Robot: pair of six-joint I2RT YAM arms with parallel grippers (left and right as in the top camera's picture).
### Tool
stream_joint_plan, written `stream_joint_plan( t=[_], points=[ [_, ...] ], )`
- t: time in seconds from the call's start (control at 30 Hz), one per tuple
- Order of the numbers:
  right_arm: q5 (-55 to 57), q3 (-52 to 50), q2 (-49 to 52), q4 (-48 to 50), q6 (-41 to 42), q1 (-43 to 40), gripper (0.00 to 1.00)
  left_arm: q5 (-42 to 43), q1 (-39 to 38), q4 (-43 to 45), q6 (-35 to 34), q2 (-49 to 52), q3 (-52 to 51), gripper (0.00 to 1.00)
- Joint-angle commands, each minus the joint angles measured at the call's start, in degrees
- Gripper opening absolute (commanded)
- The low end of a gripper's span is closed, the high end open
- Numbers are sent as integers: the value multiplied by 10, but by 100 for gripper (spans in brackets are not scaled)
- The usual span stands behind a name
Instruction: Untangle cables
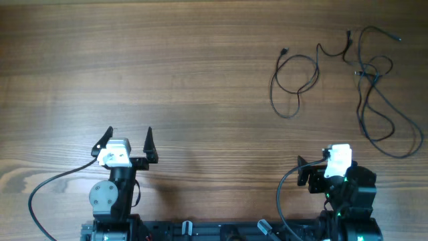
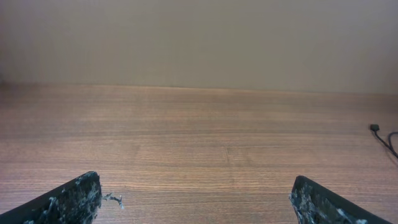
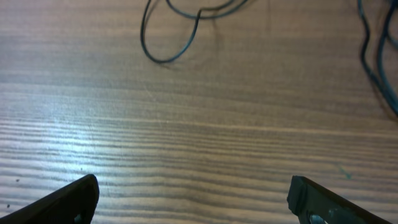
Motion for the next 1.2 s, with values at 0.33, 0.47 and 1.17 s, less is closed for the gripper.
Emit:
stream_joint_plan(
  t=[0.33, 0.47, 1.17],
  points=[
    [9, -8, -68, 113, -17, 1, 99, -5, -3, -3, 11, -2, -3, 100],
    [9, -9, -68, 253, -39, 1, 100, -5, -3, -3, 11, -2, -3, 100],
    [8, -123, -69, 446, -28, 4, 100, -5, -3, -3, 11, -2, -3, 100]
  ],
)
